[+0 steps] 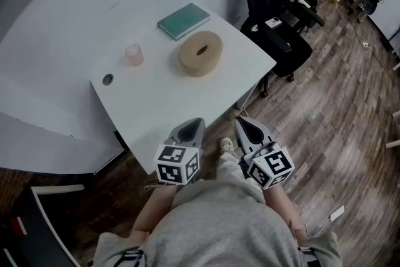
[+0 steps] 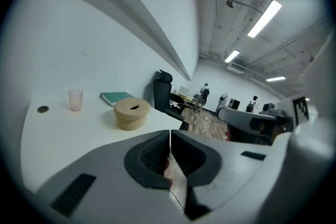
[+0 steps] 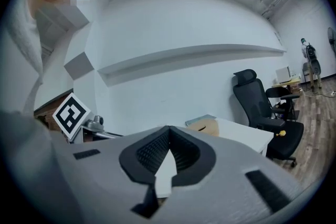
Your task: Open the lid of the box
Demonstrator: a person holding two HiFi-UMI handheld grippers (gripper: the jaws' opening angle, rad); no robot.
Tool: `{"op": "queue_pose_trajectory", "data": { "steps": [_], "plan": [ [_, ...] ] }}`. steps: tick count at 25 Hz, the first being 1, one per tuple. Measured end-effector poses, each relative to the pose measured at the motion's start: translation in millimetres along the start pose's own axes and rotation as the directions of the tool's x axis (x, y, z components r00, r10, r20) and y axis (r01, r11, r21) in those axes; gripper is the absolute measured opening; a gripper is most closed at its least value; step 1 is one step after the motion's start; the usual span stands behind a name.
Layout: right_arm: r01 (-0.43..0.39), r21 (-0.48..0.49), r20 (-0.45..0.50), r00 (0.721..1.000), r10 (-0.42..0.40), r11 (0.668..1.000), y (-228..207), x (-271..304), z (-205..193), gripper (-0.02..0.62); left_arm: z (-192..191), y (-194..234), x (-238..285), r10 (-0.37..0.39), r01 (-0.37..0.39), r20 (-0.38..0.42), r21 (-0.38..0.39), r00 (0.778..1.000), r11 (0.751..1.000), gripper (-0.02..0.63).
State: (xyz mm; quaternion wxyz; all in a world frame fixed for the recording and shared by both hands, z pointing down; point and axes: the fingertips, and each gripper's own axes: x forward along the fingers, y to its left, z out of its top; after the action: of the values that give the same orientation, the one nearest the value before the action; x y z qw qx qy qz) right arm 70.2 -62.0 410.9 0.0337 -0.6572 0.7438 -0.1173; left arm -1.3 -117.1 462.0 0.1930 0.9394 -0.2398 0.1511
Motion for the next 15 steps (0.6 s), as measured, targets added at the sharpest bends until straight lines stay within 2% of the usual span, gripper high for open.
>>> {"op": "queue_pose_trajectory", "data": {
  "steps": [8, 15],
  "plan": [
    [-0.150, -0.044, -0.021, 0.989, 0.149, 0.988, -47, 66, 38, -0.005, 46, 24, 51, 0.123, -0.120, 0.057, -0.047, 0.991, 0.992, 0.008],
    [-0.270, -0.042, -0.060, 0.962, 0.267, 0.962, -74, 111, 49, -0.005, 68, 45, 80, 0.237, -0.229, 0.071, -0.105, 0.969, 0.968, 0.008]
  ]
}}
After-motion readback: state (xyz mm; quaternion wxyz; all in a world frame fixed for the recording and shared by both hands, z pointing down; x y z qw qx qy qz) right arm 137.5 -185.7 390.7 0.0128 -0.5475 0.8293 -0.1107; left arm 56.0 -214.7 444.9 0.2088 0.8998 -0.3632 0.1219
